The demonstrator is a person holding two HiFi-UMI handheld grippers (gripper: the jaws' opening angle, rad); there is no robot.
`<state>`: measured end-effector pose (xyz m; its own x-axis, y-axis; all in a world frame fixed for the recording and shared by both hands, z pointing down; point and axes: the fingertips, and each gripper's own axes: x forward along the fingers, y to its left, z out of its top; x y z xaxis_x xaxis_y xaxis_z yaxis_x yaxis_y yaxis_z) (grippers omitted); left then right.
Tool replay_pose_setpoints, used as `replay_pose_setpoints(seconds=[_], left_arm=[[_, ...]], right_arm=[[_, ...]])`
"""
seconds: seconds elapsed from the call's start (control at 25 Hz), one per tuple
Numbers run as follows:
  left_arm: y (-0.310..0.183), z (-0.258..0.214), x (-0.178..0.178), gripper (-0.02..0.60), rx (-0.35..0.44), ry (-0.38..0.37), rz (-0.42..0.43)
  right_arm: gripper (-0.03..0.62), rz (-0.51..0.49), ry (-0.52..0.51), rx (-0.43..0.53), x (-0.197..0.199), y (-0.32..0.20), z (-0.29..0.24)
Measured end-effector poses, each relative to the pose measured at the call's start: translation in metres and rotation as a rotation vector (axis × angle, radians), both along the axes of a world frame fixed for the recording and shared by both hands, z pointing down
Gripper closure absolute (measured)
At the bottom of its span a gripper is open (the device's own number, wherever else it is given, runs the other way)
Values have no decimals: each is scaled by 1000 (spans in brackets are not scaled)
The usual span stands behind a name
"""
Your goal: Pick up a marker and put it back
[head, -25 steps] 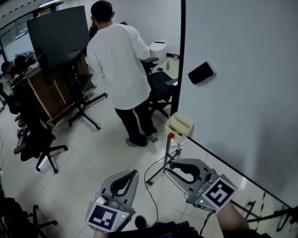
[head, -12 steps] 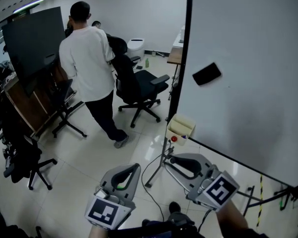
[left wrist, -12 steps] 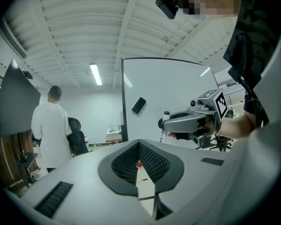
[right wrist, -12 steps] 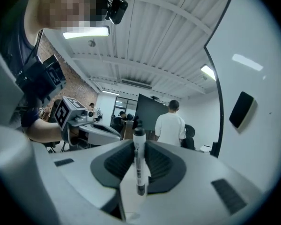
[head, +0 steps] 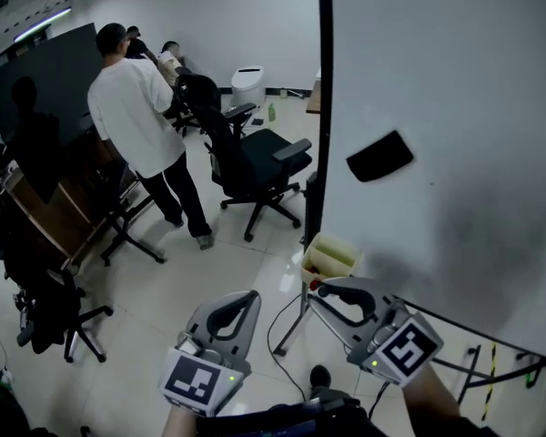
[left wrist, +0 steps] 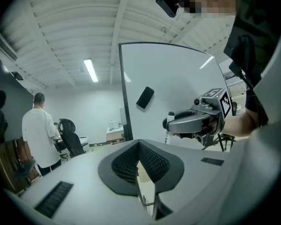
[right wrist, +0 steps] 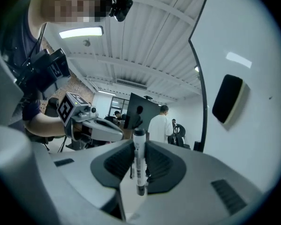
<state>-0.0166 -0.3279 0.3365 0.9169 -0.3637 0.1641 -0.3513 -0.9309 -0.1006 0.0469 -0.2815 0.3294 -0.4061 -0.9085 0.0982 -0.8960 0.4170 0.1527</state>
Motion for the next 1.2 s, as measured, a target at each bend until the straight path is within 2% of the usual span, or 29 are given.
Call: replay_pose_setpoints(seconds=[0.24,0.56,0.8,1.12,1.2], left_arm=[[-34,1,58,584,-11,9,-60],[-70,9,101,583,-31,-5,-89],[-84,26,115,583,-49,-32,-38],[-108,49,112,583,-107,-53,42],[-113,50,115,583,-113,-51,60]], right_arm=[[503,-54,4,-10,59,-31,3],[503,-55,-41,-11,97,-63,13],[502,47,-73,-56,122,-72,36],[502,293,-47,-121,154,-78,76],[502,322,-40,-134,156,-80,82]])
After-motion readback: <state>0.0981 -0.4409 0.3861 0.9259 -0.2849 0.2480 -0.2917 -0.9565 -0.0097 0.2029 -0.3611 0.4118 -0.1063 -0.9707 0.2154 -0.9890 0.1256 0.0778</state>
